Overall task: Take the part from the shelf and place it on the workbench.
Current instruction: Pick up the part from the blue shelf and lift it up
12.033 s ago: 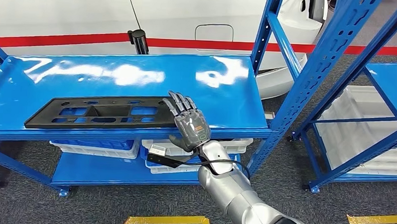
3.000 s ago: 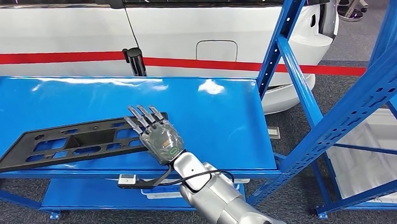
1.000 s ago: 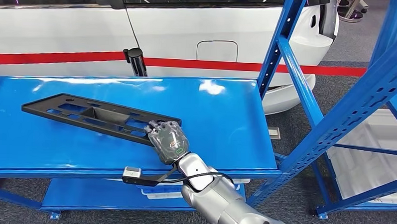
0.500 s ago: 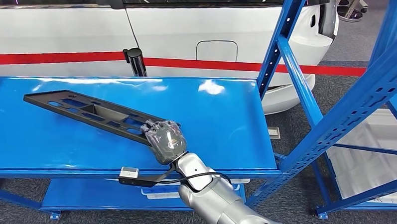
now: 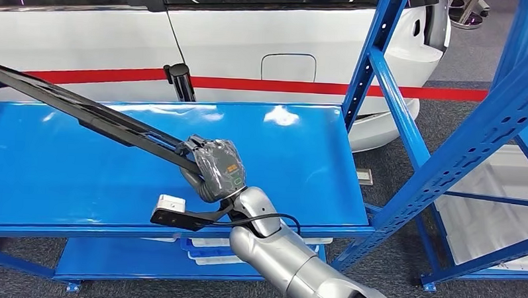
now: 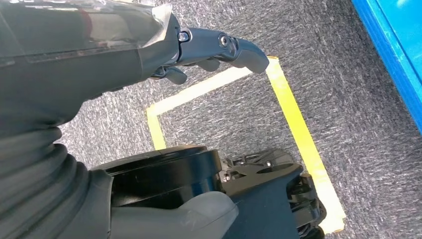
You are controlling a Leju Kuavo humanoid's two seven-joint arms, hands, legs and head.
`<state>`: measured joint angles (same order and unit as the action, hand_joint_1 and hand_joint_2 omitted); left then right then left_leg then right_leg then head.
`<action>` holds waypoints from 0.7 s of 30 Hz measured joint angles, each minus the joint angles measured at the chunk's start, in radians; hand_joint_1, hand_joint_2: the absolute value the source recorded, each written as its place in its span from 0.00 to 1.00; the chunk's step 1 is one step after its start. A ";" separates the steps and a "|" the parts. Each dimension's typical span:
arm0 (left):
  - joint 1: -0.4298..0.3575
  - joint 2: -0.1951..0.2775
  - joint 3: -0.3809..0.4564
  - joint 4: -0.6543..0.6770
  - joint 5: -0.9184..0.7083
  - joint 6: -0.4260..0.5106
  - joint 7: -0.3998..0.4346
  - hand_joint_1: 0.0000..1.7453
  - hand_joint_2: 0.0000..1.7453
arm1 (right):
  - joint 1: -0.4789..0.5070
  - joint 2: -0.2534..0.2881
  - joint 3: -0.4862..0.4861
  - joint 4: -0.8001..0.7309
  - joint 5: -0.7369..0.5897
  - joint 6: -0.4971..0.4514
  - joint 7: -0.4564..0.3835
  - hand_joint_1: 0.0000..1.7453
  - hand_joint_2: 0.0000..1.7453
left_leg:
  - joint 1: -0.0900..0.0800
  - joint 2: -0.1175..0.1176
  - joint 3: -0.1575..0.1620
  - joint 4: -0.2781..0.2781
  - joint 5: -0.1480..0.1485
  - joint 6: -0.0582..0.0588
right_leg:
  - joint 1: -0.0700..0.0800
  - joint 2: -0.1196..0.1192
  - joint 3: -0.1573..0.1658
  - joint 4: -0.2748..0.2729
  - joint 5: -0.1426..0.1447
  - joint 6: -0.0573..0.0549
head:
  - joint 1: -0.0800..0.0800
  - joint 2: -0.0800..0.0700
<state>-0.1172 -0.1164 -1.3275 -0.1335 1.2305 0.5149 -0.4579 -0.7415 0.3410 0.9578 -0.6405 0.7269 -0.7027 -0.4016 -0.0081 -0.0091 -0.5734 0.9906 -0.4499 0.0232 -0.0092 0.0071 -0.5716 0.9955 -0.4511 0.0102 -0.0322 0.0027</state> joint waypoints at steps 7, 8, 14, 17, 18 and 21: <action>0.002 0.000 0.014 0.000 0.037 0.002 -0.018 0.00 1.00 | -0.036 -0.003 0.018 -0.007 -0.152 0.011 -0.167 1.00 1.00 | 0.000 0.000 0.000 0.000 0.000 0.000 | 0.000 0.000 0.000 0.000 0.000 0.000 | 0.000 0.000; 0.002 0.000 0.016 0.000 0.041 0.002 -0.018 0.00 1.00 | -0.037 -0.005 0.015 -0.007 -0.160 0.015 -0.184 1.00 1.00 | 0.000 0.000 0.000 0.000 0.000 0.000 | 0.000 0.000 -0.001 0.000 0.000 0.000 | 0.000 0.000; 0.009 0.000 0.021 0.000 0.047 -0.002 -0.015 0.00 1.00 | 0.028 -0.069 -0.022 -0.097 -0.110 0.066 -0.186 1.00 1.00 | 0.000 0.000 0.000 0.000 0.000 0.000 | 0.000 0.000 -0.001 0.000 0.000 0.000 | 0.000 0.000; 0.010 0.001 0.021 0.000 0.054 -0.003 -0.022 0.00 1.00 | 0.090 -0.126 -0.051 -0.196 -0.090 0.112 -0.169 1.00 1.00 | -0.001 0.000 0.000 0.000 0.000 0.000 | -0.001 0.000 -0.001 0.000 0.000 0.000 | 0.000 0.000; 0.011 0.001 0.021 0.000 0.058 -0.003 -0.026 0.00 1.00 | 0.114 -0.147 -0.064 -0.234 -0.093 0.135 -0.169 1.00 1.00 | -0.001 0.000 0.000 0.000 0.000 0.000 | -0.001 0.000 -0.001 0.000 0.000 0.000 | 0.000 0.000; 0.013 0.002 0.022 0.000 0.067 -0.006 -0.035 0.00 1.00 | 0.185 -0.211 -0.108 -0.348 -0.108 0.194 -0.180 1.00 1.00 | -0.001 -0.001 0.000 0.000 -0.001 0.001 | -0.001 0.000 -0.001 -0.001 0.000 0.000 | 0.000 0.000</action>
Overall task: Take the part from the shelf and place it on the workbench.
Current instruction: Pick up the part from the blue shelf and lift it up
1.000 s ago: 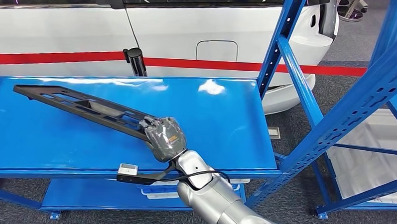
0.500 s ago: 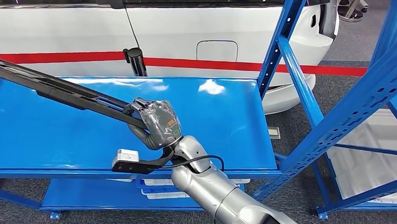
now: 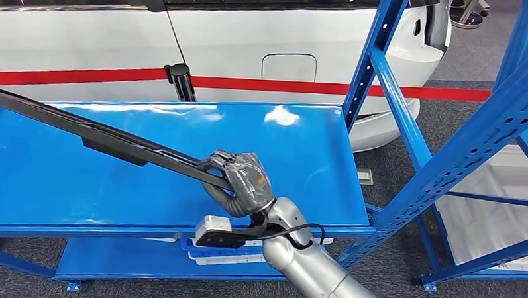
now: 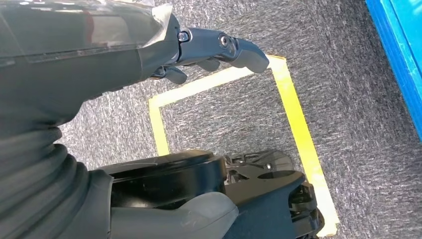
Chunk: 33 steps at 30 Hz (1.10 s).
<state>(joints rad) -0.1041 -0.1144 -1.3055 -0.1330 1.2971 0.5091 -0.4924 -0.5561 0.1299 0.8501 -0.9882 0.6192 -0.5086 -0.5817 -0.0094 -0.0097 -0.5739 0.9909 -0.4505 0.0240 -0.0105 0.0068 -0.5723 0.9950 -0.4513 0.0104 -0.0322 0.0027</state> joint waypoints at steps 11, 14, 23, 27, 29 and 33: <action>0.004 0.008 0.001 0.001 0.021 -0.044 -0.009 0.00 1.00 | 0.219 -0.174 -0.165 -0.397 -0.054 0.179 -0.025 1.00 1.00 | 0.000 0.000 0.000 0.000 -0.001 0.000 | 0.000 0.001 0.000 0.000 0.000 0.000 | 0.000 0.000; 0.004 0.010 0.001 0.001 0.030 -0.039 -0.010 0.00 1.00 | 0.227 -0.200 -0.191 -0.476 -0.067 0.236 -0.026 1.00 1.00 | 0.000 0.000 0.000 0.000 0.000 0.000 | 0.000 0.001 0.000 0.000 0.000 0.000 | 0.000 0.000; 0.006 0.007 0.008 0.001 0.058 0.006 -0.016 0.00 1.00 | 0.205 -0.244 -0.233 -0.618 -0.178 0.378 -0.070 1.00 1.00 | 0.000 0.000 0.000 0.000 0.000 0.000 | 0.000 0.000 0.000 0.000 0.000 0.000 | 0.000 0.000; 0.007 0.004 0.010 0.001 0.056 0.007 -0.019 0.00 1.00 | 0.206 -0.259 -0.236 -0.675 -0.215 0.424 -0.074 1.00 1.00 | 0.000 0.001 0.000 0.000 0.000 0.000 | 0.000 0.000 0.000 0.000 0.000 0.000 | 0.000 0.000; 0.007 0.004 0.010 0.001 0.055 0.007 -0.020 0.00 1.00 | 0.206 -0.265 -0.236 -0.697 -0.234 0.442 -0.074 1.00 1.00 | 0.000 0.001 0.000 0.000 0.000 0.001 | 0.000 0.000 0.000 0.000 0.000 0.000 | 0.000 0.000; 0.007 0.004 0.010 0.001 0.060 -0.008 -0.029 0.00 1.00 | 0.210 -0.275 -0.238 -0.734 -0.241 0.464 -0.070 1.00 1.00 | 0.000 0.001 0.000 0.000 0.000 0.001 | 0.000 0.000 0.000 0.000 0.000 0.000 | 0.000 0.000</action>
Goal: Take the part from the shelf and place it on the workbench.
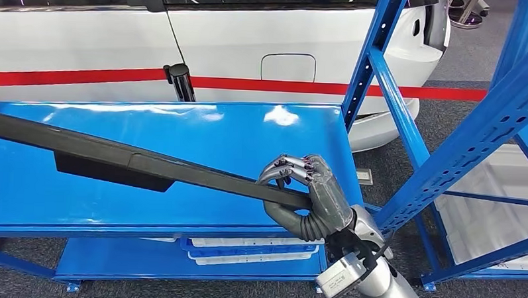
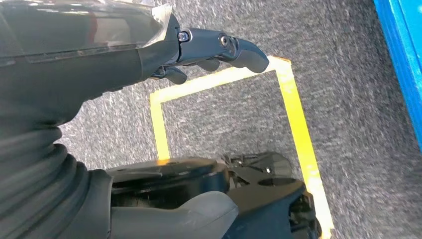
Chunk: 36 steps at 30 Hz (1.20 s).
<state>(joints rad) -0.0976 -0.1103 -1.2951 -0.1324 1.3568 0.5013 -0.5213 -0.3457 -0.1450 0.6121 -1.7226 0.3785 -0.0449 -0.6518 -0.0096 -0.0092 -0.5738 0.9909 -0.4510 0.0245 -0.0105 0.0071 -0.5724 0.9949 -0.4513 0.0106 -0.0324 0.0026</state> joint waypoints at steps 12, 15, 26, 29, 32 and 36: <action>-0.001 0.000 0.000 0.000 -0.001 -0.085 0.020 0.00 1.00 | 0.090 -0.003 -0.016 -0.102 0.056 0.040 -0.002 1.00 1.00 | 0.000 0.000 0.000 0.000 0.000 0.000 | 0.000 0.000 0.000 0.000 0.000 0.000 | 0.000 0.000; -0.001 0.000 0.000 0.000 -0.005 -0.092 0.031 0.00 1.00 | 0.102 0.002 -0.016 -0.118 0.063 0.046 -0.005 1.00 1.00 | 0.000 0.000 0.000 0.000 0.000 0.000 | 0.000 0.000 0.000 0.000 0.000 0.000 | 0.000 0.000; -0.004 0.001 -0.012 0.000 -0.025 -0.148 0.060 0.00 1.00 | 0.138 0.023 -0.016 -0.176 0.110 0.047 -0.005 1.00 1.00 | -0.001 0.000 -0.002 0.005 -0.004 0.006 | -0.004 0.000 0.001 -0.002 0.001 0.003 | -0.001 0.000; -0.006 0.004 -0.015 0.000 -0.028 -0.167 0.064 0.00 1.00 | 0.154 0.023 -0.015 -0.189 0.121 0.040 -0.005 1.00 1.00 | -0.003 -0.001 -0.001 0.006 -0.002 0.021 | -0.006 0.000 0.003 -0.006 0.007 0.012 | -0.001 0.000; -0.009 0.004 -0.019 0.000 -0.033 -0.175 0.069 0.00 1.00 | 0.170 0.021 -0.016 -0.202 0.126 0.034 -0.006 1.00 1.00 | 0.006 0.005 0.011 -0.028 0.024 0.038 | -0.001 0.000 -0.015 0.035 -0.025 0.011 | 0.000 0.000; -0.010 0.004 -0.027 0.000 -0.034 -0.179 0.069 0.00 1.00 | 0.197 0.017 -0.015 -0.206 0.132 0.030 -0.009 1.00 1.00 | 0.009 0.008 0.004 -0.038 0.037 0.040 | -0.007 -0.001 -0.105 0.268 -0.137 0.008 | 0.004 0.000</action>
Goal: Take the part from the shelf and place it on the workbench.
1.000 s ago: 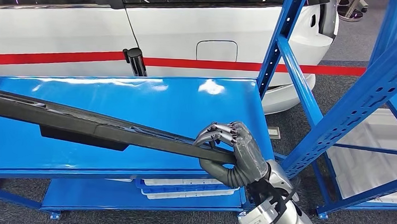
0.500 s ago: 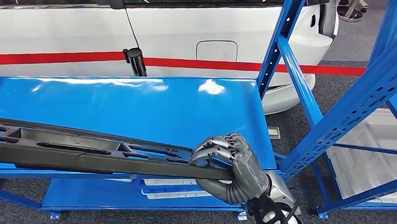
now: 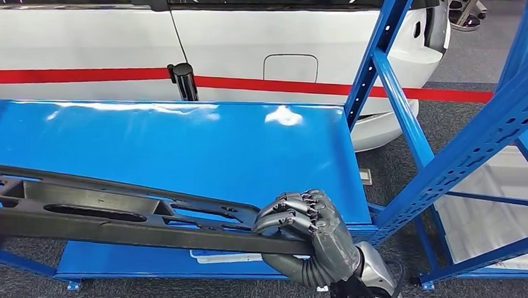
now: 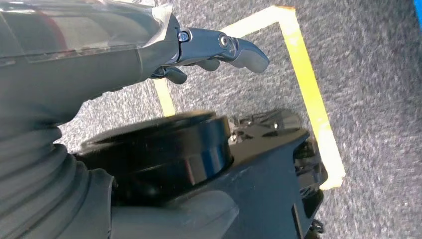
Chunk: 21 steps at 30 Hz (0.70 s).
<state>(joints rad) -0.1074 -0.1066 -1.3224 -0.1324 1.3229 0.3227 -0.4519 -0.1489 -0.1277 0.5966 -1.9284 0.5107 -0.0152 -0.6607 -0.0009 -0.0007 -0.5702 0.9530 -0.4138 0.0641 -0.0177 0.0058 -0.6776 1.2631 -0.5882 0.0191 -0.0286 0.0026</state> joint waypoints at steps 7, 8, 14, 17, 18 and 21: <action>0.000 -0.001 -0.010 0.000 0.003 0.009 0.000 0.00 1.00 | 0.022 -0.005 0.002 -0.012 -0.004 0.004 -0.005 1.00 1.00 | 0.003 -0.004 -0.032 0.036 0.008 -0.036 | -0.012 0.002 0.168 -0.265 0.088 0.037 | 0.000 0.000; 0.000 -0.001 -0.011 0.001 0.003 0.011 0.000 0.00 1.00 | 0.025 -0.005 0.002 -0.014 -0.005 0.005 -0.006 1.00 1.00 | 0.003 -0.006 -0.036 0.041 0.010 -0.041 | -0.011 0.004 0.161 -0.259 0.092 0.029 | -0.001 0.000; 0.000 0.002 -0.016 0.001 -0.005 0.015 -0.001 0.00 1.00 | 0.032 -0.005 0.003 -0.022 -0.016 0.016 -0.008 1.00 1.00 | 0.014 -0.002 -0.120 0.261 -0.172 -0.068 | -0.016 -0.004 0.109 -0.257 0.129 -0.022 | -0.007 0.000; 0.000 0.002 -0.018 0.001 -0.007 0.020 -0.002 0.00 1.00 | 0.037 -0.006 0.004 -0.022 -0.022 0.022 -0.012 1.00 1.00 | 0.014 -0.002 -0.098 0.321 -0.186 -0.066 | -0.011 -0.006 0.079 -0.256 0.152 -0.019 | -0.007 0.000; 0.000 0.002 -0.020 0.001 -0.007 0.022 -0.001 0.00 1.00 | 0.038 -0.006 0.004 -0.022 -0.024 0.024 -0.014 1.00 1.00 | 0.014 -0.002 -0.053 0.268 -0.161 -0.062 | -0.010 -0.006 0.072 -0.255 0.158 -0.016 | -0.007 0.000; -0.004 0.003 -0.028 0.001 -0.011 0.026 0.000 0.00 1.00 | 0.039 -0.007 0.003 -0.025 -0.028 0.026 -0.018 1.00 1.00 | 0.009 -0.003 0.094 0.063 -0.125 -0.048 | -0.007 -0.006 0.064 -0.256 0.176 -0.004 | -0.006 0.000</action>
<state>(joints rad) -0.1110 -0.1033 -1.3504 -0.1316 1.3121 0.3487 -0.4518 -0.1096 -0.1346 0.6001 -1.9534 0.4826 0.0111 -0.6787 0.0080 -0.0041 -0.4763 1.0157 -0.5391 0.0162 -0.0251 -0.0004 -0.6138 1.0069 -0.4122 0.0147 -0.0348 0.0027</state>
